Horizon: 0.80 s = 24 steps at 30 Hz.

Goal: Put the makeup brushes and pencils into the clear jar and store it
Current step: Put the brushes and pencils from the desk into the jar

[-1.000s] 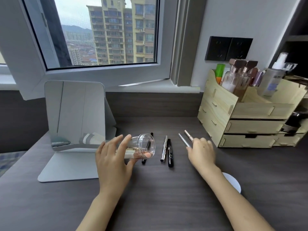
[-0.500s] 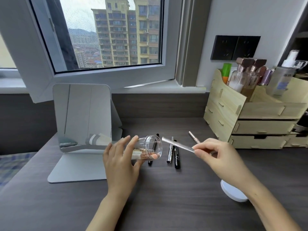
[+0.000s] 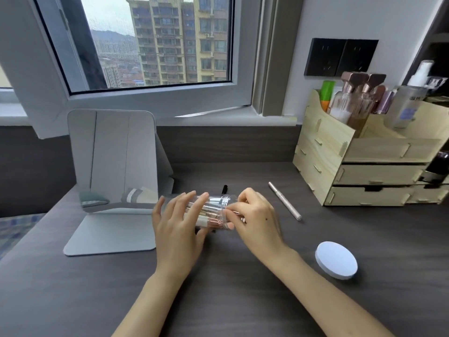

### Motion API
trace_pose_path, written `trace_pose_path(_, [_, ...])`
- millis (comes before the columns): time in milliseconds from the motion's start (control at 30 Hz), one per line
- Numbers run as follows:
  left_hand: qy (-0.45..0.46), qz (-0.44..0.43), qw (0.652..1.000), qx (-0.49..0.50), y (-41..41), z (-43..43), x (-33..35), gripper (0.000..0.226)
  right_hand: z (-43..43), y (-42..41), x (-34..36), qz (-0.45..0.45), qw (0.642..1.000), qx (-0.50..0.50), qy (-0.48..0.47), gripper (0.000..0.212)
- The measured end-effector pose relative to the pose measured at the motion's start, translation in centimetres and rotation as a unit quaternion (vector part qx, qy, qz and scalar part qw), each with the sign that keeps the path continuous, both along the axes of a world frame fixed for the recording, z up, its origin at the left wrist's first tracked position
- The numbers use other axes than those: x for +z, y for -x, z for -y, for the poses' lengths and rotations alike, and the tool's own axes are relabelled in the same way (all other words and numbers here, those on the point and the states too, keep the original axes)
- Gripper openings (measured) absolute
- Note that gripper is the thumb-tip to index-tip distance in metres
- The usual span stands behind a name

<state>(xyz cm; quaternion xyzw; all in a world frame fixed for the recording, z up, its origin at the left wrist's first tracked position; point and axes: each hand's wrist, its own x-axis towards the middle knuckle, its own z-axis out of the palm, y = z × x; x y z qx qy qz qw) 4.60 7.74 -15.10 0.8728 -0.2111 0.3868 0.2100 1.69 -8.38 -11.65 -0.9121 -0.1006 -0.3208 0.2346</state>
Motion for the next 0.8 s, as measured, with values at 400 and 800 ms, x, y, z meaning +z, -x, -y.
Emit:
trace_pose_path(400, [0.06,0.004,0.998,0.028,-0.4,-0.1,0.2,0.075,9.6,-1.6,-1.2,-0.269,0.896,-0.33,0.125,0.031])
trace_pose_path(800, [0.071,0.024,0.997,0.02,-0.5,0.2,0.3,0.076,5.4,5.4,4.9,-0.122,0.8,0.096,-0.579,0.004])
